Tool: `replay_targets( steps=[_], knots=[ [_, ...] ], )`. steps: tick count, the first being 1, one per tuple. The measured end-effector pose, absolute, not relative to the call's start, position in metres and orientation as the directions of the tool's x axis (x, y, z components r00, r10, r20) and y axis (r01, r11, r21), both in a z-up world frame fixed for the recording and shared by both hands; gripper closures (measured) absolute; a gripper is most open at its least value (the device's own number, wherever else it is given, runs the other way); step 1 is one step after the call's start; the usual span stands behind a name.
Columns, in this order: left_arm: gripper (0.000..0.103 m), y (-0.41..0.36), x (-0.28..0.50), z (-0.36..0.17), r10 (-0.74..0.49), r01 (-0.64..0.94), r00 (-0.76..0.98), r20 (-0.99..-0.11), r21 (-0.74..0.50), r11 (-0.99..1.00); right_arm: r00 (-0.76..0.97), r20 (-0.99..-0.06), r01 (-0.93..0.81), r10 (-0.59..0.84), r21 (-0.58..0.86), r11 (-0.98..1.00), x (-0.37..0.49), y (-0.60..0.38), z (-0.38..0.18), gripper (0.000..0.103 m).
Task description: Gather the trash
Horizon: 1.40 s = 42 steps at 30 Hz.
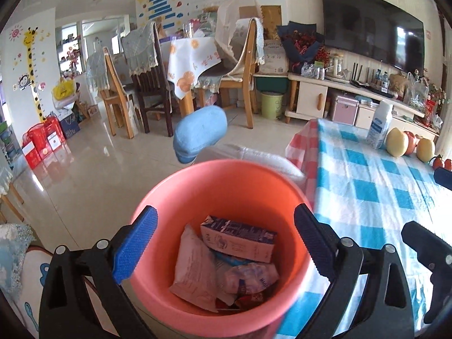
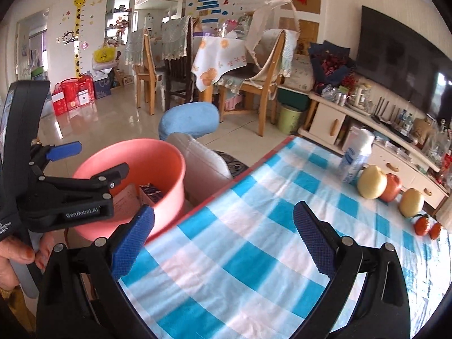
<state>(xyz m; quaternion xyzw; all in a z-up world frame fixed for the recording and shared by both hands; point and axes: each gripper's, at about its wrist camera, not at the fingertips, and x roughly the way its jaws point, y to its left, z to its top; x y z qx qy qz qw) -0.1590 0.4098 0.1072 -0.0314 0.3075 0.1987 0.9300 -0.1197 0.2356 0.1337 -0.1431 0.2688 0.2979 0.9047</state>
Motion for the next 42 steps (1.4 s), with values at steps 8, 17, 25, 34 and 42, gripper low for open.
replay_targets(
  steps=[8, 17, 25, 34, 42],
  knots=[
    [0.007, 0.359, -0.16, 0.138, 0.34, -0.36, 0.78, -0.525, 0.068, 0.931, 0.753, -0.519, -0.536, 0.405, -0.126, 0.835, -0.134, 0.186, 0.145, 0.004],
    [0.006, 0.294, -0.172, 0.174, 0.288, -0.278, 0.846, -0.449, 0.089, 0.956, 0.836, -0.436, -0.42, 0.332, -0.122, 0.899, -0.158, 0.12, 0.17, 0.004],
    [0.006, 0.236, -0.19, 0.202, 0.225, -0.204, 0.896, -0.383, 0.095, 0.974, 0.897, -0.359, -0.32, 0.258, -0.125, 0.939, -0.191, 0.07, 0.191, 0.004],
    [0.005, 0.18, -0.221, 0.232, 0.138, -0.109, 0.938, -0.317, 0.108, 0.988, 0.938, -0.295, -0.221, 0.179, -0.114, 0.969, -0.23, 0.019, 0.209, 0.004],
    [0.005, 0.136, -0.253, 0.256, 0.069, -0.041, 0.967, -0.243, 0.118, 0.992, 0.961, -0.251, -0.142, 0.118, -0.079, 0.987, -0.262, -0.023, 0.224, 0.004]
  ],
)
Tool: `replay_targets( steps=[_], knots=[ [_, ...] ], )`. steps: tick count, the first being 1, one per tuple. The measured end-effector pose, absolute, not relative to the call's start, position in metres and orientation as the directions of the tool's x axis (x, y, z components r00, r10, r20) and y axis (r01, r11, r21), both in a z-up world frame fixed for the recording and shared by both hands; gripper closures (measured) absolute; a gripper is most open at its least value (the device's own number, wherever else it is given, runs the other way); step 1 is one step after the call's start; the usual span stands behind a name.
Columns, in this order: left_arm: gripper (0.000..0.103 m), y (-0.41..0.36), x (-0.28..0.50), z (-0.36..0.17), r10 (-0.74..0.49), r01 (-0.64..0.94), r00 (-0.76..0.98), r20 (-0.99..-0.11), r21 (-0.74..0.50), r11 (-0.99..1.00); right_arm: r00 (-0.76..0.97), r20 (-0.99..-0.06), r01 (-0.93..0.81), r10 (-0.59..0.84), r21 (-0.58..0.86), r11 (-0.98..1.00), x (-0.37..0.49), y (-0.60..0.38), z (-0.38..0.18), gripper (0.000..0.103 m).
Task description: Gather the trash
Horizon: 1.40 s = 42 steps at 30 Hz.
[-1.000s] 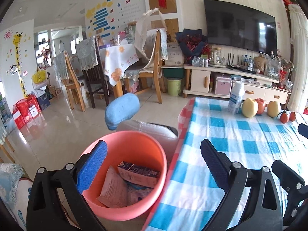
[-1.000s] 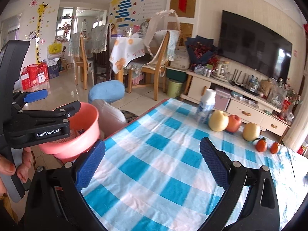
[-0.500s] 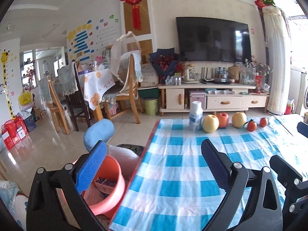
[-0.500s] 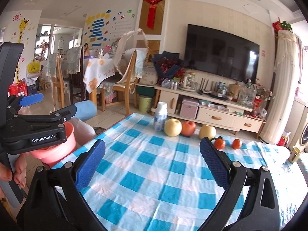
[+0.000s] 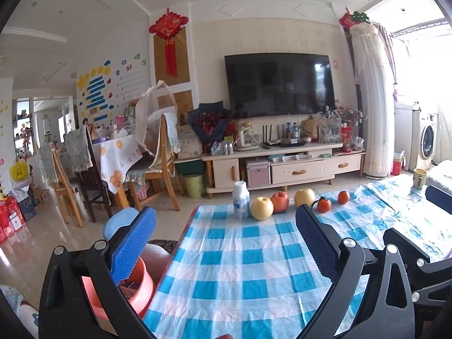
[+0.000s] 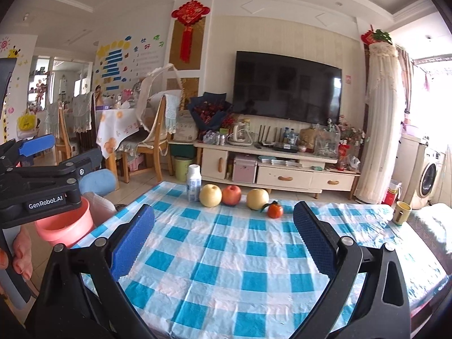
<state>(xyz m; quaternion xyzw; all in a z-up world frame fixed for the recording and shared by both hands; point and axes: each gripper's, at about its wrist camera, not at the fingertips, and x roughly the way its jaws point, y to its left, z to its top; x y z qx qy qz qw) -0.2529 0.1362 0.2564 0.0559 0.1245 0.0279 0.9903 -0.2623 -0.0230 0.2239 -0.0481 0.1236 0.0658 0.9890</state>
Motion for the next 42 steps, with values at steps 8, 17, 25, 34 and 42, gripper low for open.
replay_targets(
  steps=[8, 17, 25, 34, 42],
  knots=[
    [0.005, 0.103, -0.281, 0.274, -0.005, 0.027, 0.978, -0.207, 0.104, 0.994, 0.976, -0.209, -0.066, 0.059, -0.026, 0.997, -0.294, -0.064, 0.243, 0.004],
    [0.005, 0.08, -0.302, 0.288, -0.091, 0.107, 0.978, -0.19, 0.075, 0.991, 0.991, -0.129, 0.022, -0.02, 0.015, 1.0, -0.33, -0.104, 0.262, 0.004],
    [0.005, 0.059, -0.316, 0.294, -0.12, 0.137, 0.979, -0.166, 0.097, 0.986, 0.994, -0.079, 0.083, -0.08, 0.042, 0.996, -0.353, -0.131, 0.271, 0.004],
    [0.005, 0.046, -0.318, 0.295, -0.133, 0.152, 0.978, -0.161, 0.112, 0.982, 0.988, -0.081, 0.134, -0.129, 0.065, 0.989, -0.358, -0.15, 0.269, 0.004],
    [0.005, 0.044, -0.317, 0.293, -0.135, 0.155, 0.977, -0.166, 0.11, 0.982, 0.984, -0.097, 0.155, -0.148, 0.07, 0.985, -0.353, -0.158, 0.264, 0.004]
  ],
)
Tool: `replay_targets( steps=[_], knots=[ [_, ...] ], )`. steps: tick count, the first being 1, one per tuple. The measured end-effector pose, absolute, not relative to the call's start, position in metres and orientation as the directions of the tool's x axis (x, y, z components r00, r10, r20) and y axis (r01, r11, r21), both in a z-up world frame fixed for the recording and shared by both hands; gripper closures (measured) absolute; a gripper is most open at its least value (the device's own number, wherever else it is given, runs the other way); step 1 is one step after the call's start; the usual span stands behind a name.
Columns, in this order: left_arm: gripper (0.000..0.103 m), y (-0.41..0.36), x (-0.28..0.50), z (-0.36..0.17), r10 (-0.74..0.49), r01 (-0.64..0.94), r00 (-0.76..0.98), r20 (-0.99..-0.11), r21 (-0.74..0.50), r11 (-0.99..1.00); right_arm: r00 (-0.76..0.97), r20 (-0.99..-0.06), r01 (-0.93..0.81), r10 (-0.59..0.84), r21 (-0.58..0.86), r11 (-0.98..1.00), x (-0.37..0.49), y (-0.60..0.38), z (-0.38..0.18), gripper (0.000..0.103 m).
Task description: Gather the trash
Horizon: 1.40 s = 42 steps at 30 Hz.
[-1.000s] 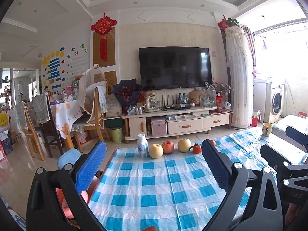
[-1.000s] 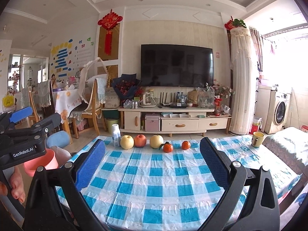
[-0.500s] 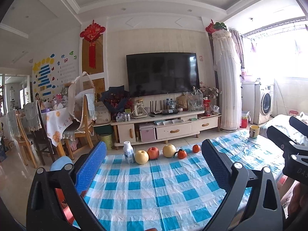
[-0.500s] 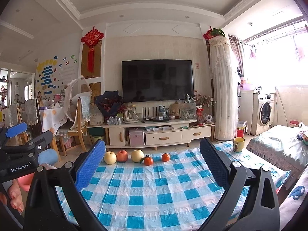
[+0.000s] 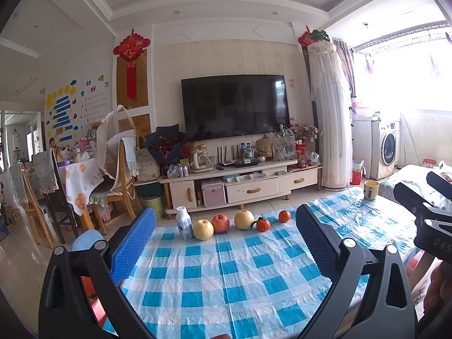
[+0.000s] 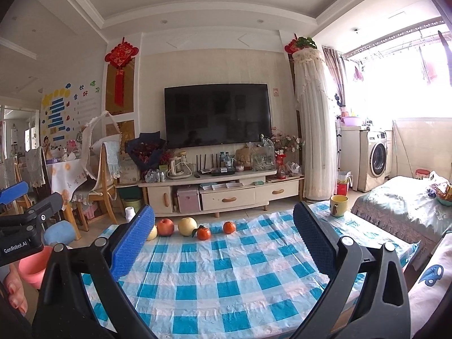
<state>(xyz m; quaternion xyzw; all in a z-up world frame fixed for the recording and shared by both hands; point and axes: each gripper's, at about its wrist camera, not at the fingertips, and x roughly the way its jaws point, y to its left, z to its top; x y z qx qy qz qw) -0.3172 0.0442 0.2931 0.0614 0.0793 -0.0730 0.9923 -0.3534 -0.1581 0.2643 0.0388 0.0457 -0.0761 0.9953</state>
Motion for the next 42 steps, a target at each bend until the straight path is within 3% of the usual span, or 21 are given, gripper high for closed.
replay_targets(
  steps=[27, 34, 42],
  knots=[
    [0.005, 0.054, -0.248, 0.245, -0.1, 0.131, 0.953, -0.285, 0.091, 0.987, 0.971, -0.202, 0.141, -0.13, 0.04, 0.989, -0.286, -0.157, 0.232, 0.004],
    [0.005, 0.062, -0.205, 0.215, -0.111, 0.133, 0.925, -0.362, 0.036, 0.99, 0.96, -0.266, 0.099, -0.084, 0.041, 0.994, -0.241, -0.151, 0.208, 0.004],
    [0.005, 0.059, -0.115, 0.129, -0.038, 0.062, 0.823, -0.567, 0.023, 0.998, 0.889, -0.458, 0.047, 0.003, 0.099, 0.994, -0.136, -0.154, 0.149, 0.004]
  ],
)
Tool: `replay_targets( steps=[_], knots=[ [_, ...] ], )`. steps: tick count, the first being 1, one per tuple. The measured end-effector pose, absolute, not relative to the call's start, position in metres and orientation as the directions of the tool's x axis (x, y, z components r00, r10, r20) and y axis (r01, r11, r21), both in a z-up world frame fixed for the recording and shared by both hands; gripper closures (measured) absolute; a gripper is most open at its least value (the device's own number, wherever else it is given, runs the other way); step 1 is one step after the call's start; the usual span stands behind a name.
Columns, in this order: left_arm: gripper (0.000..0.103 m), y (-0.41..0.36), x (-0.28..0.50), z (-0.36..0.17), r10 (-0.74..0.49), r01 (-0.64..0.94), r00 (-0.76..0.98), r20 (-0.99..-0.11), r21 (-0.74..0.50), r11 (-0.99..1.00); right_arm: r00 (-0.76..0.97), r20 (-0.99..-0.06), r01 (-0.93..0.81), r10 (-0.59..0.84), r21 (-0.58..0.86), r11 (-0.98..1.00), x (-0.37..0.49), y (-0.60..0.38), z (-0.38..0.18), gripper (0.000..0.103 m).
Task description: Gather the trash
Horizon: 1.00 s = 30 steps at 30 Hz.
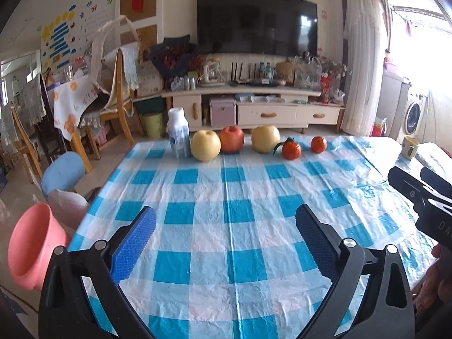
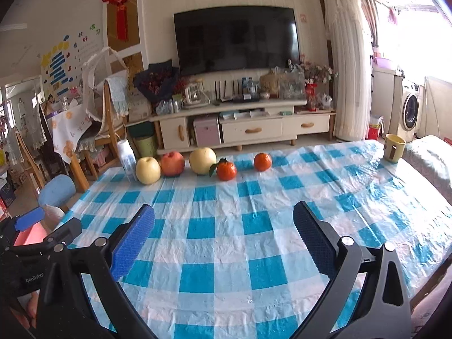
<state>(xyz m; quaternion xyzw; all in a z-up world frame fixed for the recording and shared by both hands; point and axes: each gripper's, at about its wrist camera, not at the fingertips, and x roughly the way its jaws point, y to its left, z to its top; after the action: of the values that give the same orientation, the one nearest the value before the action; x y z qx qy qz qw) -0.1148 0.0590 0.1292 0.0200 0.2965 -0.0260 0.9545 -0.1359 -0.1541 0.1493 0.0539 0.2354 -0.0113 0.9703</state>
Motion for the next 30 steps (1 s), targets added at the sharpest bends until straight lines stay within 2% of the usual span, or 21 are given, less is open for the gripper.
replay_targets(
  steps=[6, 12, 16, 19, 30],
  knots=[
    [0.005, 0.054, -0.042, 0.06, 0.007, -0.012, 0.705, -0.709, -0.002, 1.0, 0.793, -0.609, 0.049, -0.016, 0.037, 0.998, -0.048, -0.153, 0.086, 0.004],
    [0.005, 0.046, 0.006, 0.017, 0.03, -0.069, 0.6, -0.8, -0.015, 0.997, 0.649, -0.76, 0.045, 0.027, 0.074, 0.996, 0.005, -0.158, 0.027, 0.004],
    [0.004, 0.039, 0.017, 0.001, 0.035, -0.062, 0.573, -0.819, -0.001, 0.998, 0.6, -0.799, 0.021, 0.037, 0.062, 0.998, 0.014, -0.152, 0.01, 0.004],
    [0.005, 0.04, 0.015, 0.002, 0.035, -0.063, 0.58, -0.814, -0.002, 0.998, 0.603, -0.797, 0.01, 0.007, 0.016, 1.0, 0.012, -0.146, 0.008, 0.004],
    [0.005, 0.041, 0.015, 0.002, 0.035, -0.064, 0.58, -0.814, -0.002, 0.998, 0.603, -0.798, 0.01, 0.005, 0.014, 1.0, 0.013, -0.146, 0.008, 0.003]
  ],
)
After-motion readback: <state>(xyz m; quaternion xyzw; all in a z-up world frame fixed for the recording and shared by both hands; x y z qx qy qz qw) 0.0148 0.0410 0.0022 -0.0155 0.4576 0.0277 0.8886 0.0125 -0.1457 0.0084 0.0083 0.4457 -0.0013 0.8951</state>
